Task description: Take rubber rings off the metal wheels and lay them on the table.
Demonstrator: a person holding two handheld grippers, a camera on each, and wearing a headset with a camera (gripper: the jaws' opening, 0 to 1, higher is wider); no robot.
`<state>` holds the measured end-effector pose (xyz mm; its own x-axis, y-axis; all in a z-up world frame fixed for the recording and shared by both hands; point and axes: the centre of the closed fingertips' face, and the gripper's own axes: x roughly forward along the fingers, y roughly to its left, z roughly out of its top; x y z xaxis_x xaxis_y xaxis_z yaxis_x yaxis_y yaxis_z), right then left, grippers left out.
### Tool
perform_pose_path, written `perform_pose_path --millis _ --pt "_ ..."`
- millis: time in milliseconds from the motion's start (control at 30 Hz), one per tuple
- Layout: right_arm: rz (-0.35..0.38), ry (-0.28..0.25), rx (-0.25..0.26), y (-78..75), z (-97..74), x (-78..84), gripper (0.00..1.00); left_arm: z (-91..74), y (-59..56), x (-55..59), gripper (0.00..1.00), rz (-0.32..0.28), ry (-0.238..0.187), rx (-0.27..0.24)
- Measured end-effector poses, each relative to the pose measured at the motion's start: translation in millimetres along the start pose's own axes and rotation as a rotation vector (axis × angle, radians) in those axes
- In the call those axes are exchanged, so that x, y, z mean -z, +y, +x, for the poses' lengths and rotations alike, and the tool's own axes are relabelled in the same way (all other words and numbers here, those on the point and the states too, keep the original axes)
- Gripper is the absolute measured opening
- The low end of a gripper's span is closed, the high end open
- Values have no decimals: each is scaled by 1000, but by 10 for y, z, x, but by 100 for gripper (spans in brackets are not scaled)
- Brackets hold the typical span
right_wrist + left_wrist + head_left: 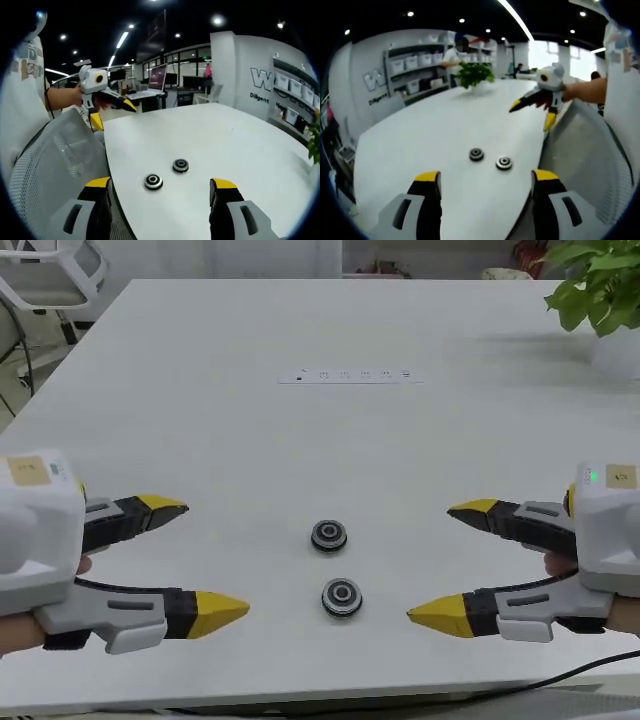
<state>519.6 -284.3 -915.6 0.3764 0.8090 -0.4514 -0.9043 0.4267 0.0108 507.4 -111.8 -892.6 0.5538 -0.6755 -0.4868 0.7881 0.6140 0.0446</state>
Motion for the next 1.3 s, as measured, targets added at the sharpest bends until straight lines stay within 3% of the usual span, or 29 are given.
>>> perform_pose_path --millis 1300 --pt "-16 12 -1 -78 47 6 77 66 58 -19 72 2 0 15"
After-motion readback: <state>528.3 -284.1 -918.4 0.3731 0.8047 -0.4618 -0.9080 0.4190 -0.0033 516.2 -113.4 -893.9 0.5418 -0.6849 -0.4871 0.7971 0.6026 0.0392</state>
